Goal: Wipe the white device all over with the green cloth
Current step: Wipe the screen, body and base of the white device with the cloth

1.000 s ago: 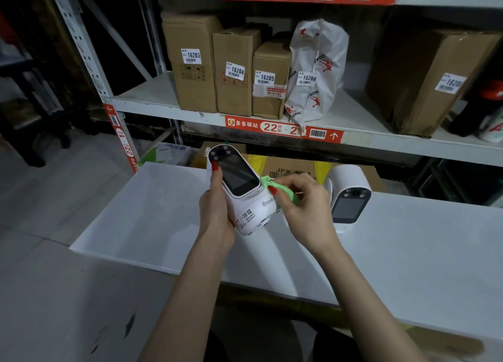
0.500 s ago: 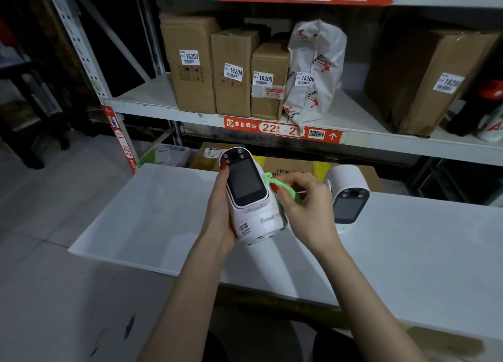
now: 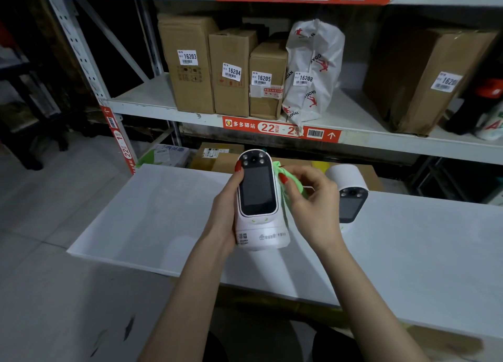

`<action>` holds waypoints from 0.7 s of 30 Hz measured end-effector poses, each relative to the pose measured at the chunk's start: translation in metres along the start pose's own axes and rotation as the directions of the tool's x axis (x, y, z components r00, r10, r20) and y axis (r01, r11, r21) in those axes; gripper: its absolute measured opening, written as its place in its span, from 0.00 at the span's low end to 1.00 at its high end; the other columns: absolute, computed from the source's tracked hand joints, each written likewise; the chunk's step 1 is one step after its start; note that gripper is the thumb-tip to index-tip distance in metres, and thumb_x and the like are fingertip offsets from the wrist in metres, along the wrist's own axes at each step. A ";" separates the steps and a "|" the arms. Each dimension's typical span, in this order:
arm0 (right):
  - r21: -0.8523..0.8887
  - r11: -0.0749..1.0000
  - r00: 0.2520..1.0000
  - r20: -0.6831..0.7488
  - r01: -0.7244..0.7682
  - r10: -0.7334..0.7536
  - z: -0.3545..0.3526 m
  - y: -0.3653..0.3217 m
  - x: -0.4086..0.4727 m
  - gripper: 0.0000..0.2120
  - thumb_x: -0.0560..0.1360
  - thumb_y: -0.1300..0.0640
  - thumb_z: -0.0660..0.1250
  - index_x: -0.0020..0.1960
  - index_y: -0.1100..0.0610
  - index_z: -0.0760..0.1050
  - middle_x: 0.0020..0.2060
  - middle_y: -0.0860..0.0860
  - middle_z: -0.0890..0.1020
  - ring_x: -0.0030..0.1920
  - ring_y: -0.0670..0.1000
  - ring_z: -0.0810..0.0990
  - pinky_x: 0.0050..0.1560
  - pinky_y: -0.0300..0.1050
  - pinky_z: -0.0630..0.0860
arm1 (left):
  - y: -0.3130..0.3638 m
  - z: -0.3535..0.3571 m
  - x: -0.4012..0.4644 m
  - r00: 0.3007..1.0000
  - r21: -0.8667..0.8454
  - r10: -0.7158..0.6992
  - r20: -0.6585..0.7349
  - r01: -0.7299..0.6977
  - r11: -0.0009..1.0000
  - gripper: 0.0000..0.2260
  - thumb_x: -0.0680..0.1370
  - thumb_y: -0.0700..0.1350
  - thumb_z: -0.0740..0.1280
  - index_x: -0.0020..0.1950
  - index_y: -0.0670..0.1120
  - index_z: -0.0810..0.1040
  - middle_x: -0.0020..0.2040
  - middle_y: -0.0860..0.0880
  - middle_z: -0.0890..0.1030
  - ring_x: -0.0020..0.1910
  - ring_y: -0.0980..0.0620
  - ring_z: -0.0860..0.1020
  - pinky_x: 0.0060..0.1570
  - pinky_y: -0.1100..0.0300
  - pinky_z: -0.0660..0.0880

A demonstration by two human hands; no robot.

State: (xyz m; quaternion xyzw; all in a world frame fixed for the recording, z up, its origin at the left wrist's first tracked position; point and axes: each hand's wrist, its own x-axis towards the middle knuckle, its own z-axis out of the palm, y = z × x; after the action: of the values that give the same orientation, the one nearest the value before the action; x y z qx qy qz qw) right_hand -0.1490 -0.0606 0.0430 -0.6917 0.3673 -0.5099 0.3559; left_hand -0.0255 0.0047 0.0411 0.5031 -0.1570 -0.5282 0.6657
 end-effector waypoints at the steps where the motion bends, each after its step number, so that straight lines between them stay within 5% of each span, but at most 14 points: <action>1: -0.011 1.000 1.000 -0.004 -0.019 0.019 -0.001 0.002 0.001 0.07 0.75 0.62 0.69 0.49 0.54 0.82 0.46 0.52 0.83 0.48 0.50 0.80 0.50 0.49 0.78 | 0.000 0.000 -0.001 1.000 0.007 0.002 0.001 -0.002 1.000 0.17 0.79 0.57 0.64 0.56 0.47 0.82 0.50 0.43 0.86 0.46 0.43 0.83 0.53 0.48 0.78; 7: -0.012 0.999 0.999 0.007 -0.036 0.036 -0.003 0.002 0.002 0.07 0.75 0.61 0.69 0.50 0.52 0.82 0.47 0.51 0.83 0.49 0.49 0.80 0.51 0.48 0.78 | 0.003 0.001 -0.004 1.000 0.047 -0.022 0.016 0.021 0.999 0.16 0.79 0.55 0.64 0.55 0.45 0.83 0.49 0.42 0.86 0.43 0.43 0.83 0.44 0.53 0.79; 13: 0.032 0.997 0.998 -0.012 0.069 -0.068 -0.011 -0.009 0.003 0.08 0.75 0.63 0.68 0.52 0.54 0.82 0.47 0.50 0.81 0.50 0.47 0.79 0.51 0.36 0.75 | 0.003 0.003 -0.008 0.995 0.075 -0.026 0.099 0.018 0.997 0.15 0.80 0.54 0.63 0.52 0.45 0.83 0.43 0.44 0.86 0.37 0.47 0.84 0.35 0.59 0.80; 21: -0.114 0.993 0.999 0.031 0.024 -0.021 -0.012 0.001 0.007 0.10 0.76 0.64 0.67 0.53 0.54 0.82 0.49 0.52 0.82 0.51 0.45 0.78 0.51 0.33 0.74 | 0.005 0.002 -0.011 0.996 0.137 -0.014 0.085 0.002 0.991 0.16 0.80 0.54 0.63 0.55 0.45 0.83 0.45 0.44 0.86 0.40 0.46 0.84 0.42 0.57 0.79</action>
State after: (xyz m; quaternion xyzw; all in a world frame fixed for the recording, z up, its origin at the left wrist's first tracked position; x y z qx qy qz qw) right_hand -0.1593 -0.0680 0.0481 -0.7226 0.3826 -0.4815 0.3156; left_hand -0.0284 0.0130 0.0494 0.5253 -0.2192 -0.5400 0.6201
